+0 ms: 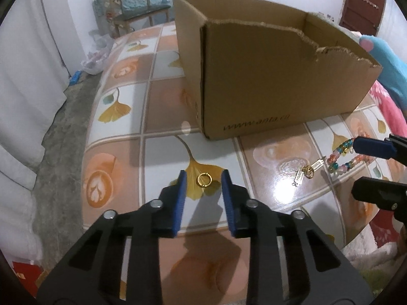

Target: Organize jewelry

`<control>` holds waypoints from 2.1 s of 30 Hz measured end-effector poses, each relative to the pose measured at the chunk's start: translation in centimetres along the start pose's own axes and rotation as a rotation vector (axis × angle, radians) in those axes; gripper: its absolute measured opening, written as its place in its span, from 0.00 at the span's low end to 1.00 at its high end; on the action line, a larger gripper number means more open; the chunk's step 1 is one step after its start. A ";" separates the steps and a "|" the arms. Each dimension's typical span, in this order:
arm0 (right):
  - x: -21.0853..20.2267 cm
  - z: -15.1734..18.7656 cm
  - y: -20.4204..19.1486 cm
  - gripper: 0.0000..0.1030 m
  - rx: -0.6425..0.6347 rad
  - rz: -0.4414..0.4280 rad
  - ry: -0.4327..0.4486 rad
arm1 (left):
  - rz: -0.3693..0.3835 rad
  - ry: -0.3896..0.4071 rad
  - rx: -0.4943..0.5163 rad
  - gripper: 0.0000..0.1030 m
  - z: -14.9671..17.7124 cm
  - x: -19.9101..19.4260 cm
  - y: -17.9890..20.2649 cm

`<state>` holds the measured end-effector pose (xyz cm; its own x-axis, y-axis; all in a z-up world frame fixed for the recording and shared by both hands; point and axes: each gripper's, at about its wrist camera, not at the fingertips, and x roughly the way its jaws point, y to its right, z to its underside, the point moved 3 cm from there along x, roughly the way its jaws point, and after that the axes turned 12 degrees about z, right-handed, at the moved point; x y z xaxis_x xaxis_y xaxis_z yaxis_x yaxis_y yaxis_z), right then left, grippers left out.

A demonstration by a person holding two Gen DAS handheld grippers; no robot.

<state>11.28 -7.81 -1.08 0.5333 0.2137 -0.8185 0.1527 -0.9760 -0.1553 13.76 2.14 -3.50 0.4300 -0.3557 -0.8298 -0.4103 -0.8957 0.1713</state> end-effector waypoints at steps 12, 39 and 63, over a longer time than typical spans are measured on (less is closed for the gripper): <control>0.5 -0.1 0.4 0.66 0.013 0.001 -0.013 | 0.006 -0.018 0.030 0.18 -0.1 0.2 0.0; 2.5 0.2 -1.2 0.32 -0.047 0.060 -0.078 | -0.002 -0.001 0.030 0.10 1.2 -0.2 0.8; 4.7 0.2 -3.3 0.09 -0.186 0.176 -0.098 | 0.016 0.003 0.039 0.10 0.7 -0.1 0.6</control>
<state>13.09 -3.62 -4.51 0.4832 0.0273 -0.8751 0.2199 -0.9713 0.0911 12.89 1.87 -3.72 0.4259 -0.3710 -0.8252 -0.4482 -0.8788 0.1638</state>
